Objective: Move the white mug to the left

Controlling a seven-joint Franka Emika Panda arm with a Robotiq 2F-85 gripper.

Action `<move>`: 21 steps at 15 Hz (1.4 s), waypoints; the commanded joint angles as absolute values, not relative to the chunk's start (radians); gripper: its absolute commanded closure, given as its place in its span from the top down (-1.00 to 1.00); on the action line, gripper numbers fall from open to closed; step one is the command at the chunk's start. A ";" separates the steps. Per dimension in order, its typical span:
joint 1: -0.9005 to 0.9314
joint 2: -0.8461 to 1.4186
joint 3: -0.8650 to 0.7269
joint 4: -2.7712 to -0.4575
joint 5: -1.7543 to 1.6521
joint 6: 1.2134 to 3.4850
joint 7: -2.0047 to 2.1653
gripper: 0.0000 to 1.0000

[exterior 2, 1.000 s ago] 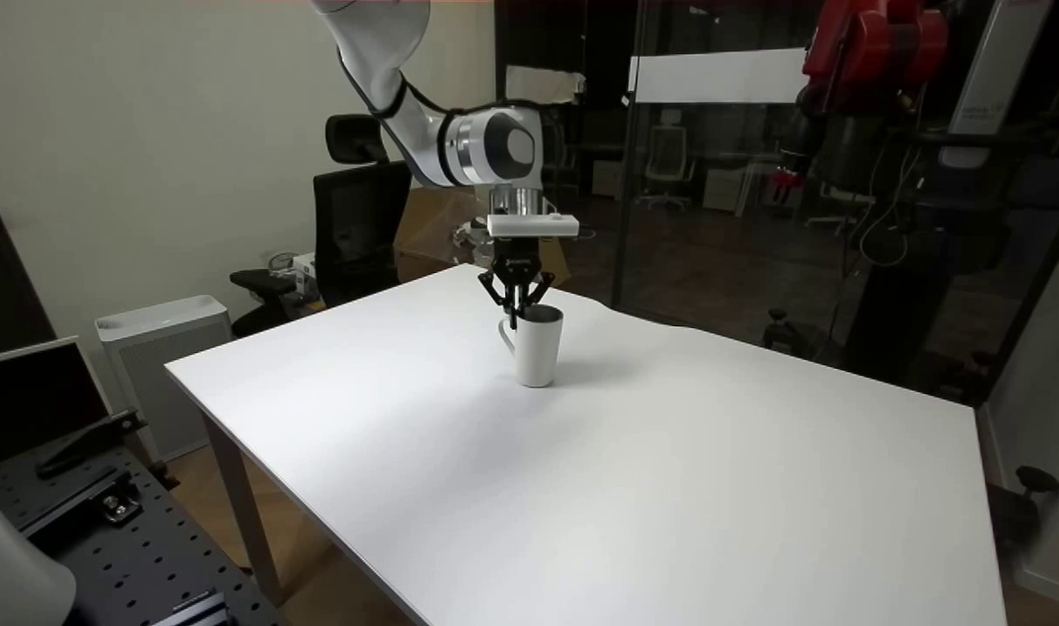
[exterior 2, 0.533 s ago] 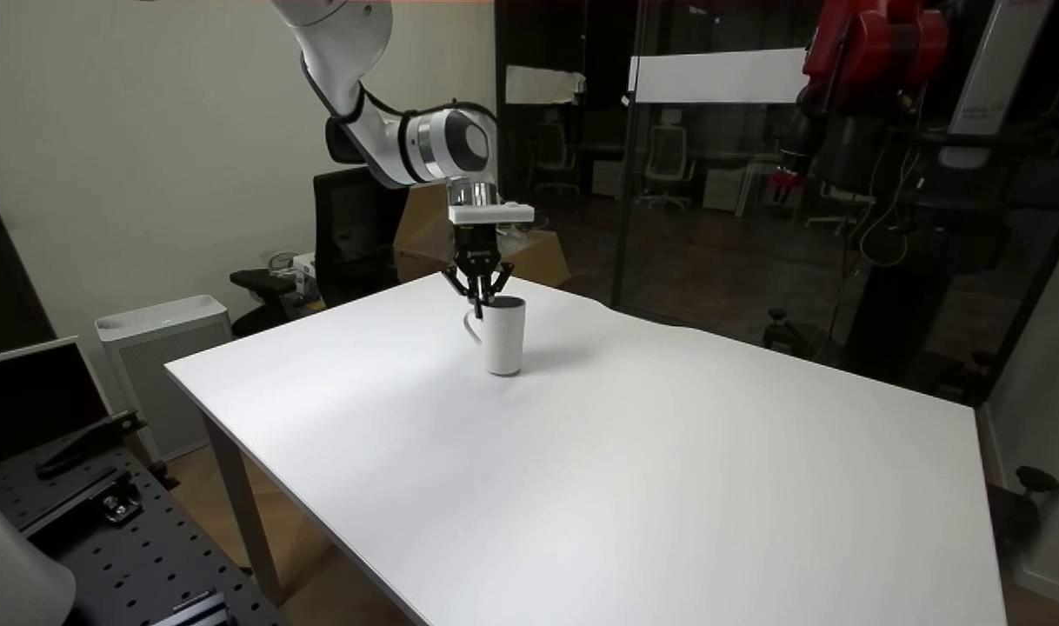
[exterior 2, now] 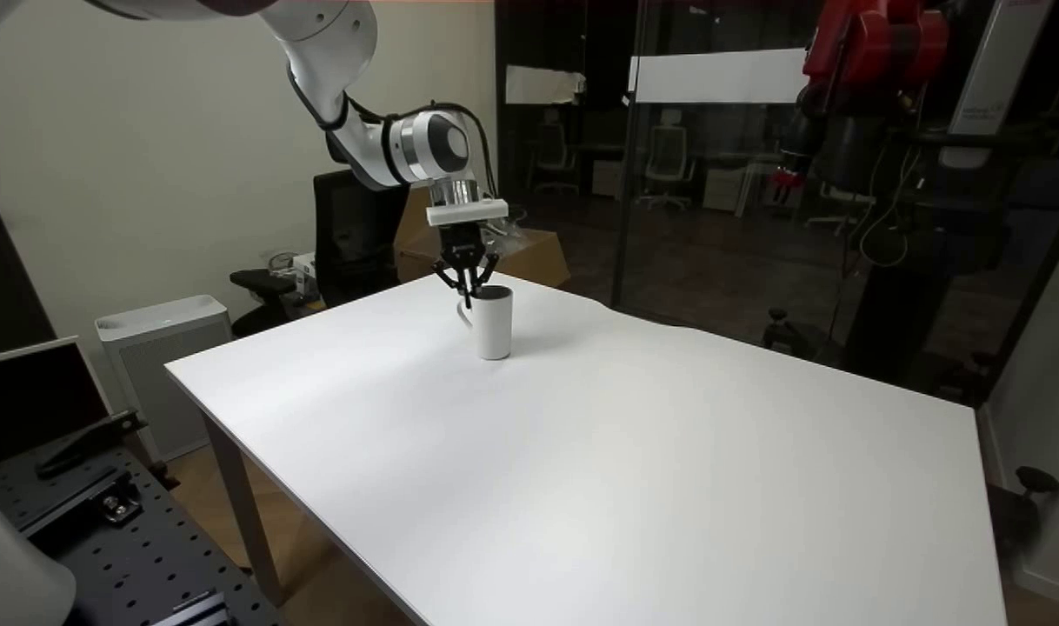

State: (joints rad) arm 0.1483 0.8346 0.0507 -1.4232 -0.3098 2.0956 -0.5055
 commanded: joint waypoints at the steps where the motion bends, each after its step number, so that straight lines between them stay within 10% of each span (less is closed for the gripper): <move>1: 0.140 0.854 0.057 -1.392 -0.277 2.166 -0.362 -0.95; 6: 0.133 0.860 0.058 -1.381 -0.243 2.170 -0.319 -0.95; 7: 0.128 0.861 0.063 -1.377 -0.236 2.158 -0.330 -0.30; 17: 0.122 0.830 0.072 -1.376 -0.225 2.070 -0.371 0.93; 21: 0.119 0.765 0.093 -1.407 -0.211 2.013 -0.393 1.00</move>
State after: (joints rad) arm 0.1266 0.8208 0.0710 -1.3923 -0.2181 2.0704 -0.3788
